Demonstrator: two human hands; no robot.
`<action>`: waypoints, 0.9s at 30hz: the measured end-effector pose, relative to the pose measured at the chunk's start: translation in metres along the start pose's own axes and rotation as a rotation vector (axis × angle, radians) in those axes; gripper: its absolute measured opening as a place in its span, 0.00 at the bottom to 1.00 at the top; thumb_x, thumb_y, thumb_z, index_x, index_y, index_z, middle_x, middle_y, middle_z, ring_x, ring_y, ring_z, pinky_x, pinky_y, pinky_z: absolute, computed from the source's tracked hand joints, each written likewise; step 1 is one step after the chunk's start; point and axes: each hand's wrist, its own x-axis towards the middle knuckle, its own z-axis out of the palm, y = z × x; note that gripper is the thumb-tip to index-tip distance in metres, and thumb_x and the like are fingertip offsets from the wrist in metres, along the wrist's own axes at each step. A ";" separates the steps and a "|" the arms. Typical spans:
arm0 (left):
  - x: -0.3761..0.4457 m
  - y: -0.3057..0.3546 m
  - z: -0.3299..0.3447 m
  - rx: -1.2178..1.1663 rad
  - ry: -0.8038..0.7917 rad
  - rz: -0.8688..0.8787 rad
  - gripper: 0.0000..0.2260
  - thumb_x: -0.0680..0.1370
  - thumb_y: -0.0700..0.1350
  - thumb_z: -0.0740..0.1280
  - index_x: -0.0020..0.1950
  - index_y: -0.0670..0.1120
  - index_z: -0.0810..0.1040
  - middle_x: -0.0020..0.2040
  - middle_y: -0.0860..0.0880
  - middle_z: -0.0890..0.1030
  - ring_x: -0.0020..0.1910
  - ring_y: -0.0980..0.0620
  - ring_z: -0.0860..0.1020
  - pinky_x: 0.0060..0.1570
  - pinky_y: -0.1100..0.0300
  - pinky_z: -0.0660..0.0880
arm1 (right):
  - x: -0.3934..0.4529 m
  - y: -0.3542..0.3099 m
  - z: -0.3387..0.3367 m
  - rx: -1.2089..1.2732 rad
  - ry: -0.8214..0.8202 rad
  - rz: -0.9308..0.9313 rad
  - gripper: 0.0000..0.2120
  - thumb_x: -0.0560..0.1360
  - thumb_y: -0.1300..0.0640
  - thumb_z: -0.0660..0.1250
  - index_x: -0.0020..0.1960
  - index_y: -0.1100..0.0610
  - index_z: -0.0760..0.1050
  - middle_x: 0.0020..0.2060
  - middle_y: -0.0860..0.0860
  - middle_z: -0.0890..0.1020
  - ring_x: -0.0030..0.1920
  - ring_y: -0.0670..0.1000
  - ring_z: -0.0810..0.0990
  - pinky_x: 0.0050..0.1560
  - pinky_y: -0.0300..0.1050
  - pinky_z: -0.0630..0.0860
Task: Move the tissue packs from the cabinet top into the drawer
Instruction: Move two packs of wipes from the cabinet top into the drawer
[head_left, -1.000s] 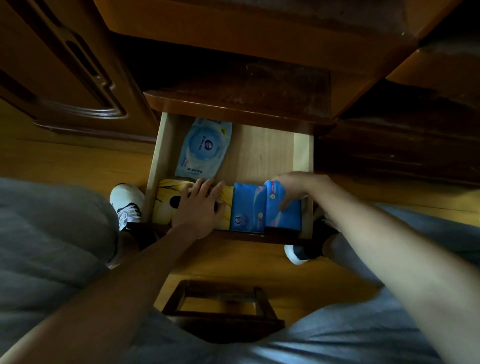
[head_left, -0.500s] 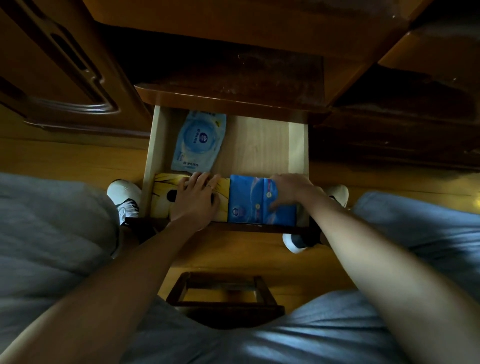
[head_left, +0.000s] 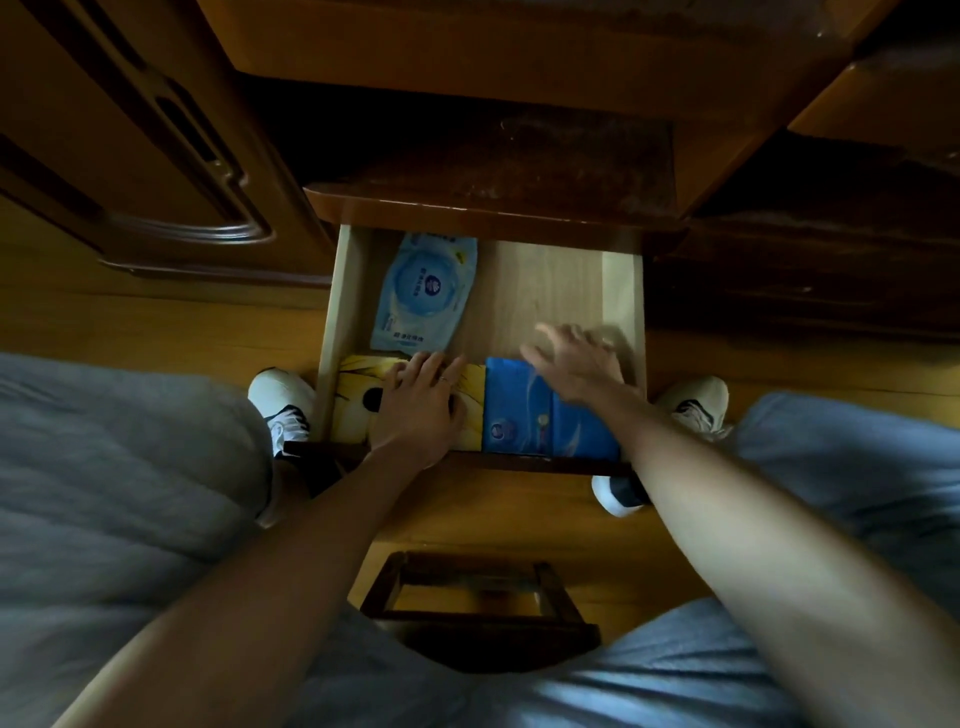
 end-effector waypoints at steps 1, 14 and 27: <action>0.000 0.000 0.000 0.000 0.000 -0.002 0.24 0.82 0.53 0.54 0.79 0.54 0.62 0.76 0.48 0.67 0.77 0.46 0.60 0.74 0.45 0.56 | -0.008 0.002 0.011 0.003 -0.036 -0.012 0.32 0.78 0.28 0.50 0.72 0.46 0.69 0.73 0.57 0.72 0.67 0.58 0.73 0.64 0.56 0.69; 0.088 -0.010 -0.024 -0.016 -0.146 -0.196 0.24 0.79 0.55 0.62 0.74 0.48 0.70 0.70 0.45 0.71 0.69 0.42 0.69 0.66 0.44 0.68 | -0.007 -0.005 0.020 -0.135 -0.076 -0.036 0.36 0.79 0.27 0.45 0.69 0.52 0.73 0.69 0.58 0.76 0.68 0.61 0.72 0.69 0.58 0.63; 0.166 -0.041 -0.008 -0.095 -0.462 -0.100 0.44 0.75 0.29 0.65 0.78 0.68 0.56 0.81 0.55 0.37 0.79 0.40 0.36 0.75 0.32 0.51 | 0.010 0.005 0.030 -0.117 -0.020 -0.107 0.25 0.84 0.37 0.49 0.70 0.51 0.72 0.64 0.60 0.79 0.64 0.63 0.75 0.65 0.58 0.68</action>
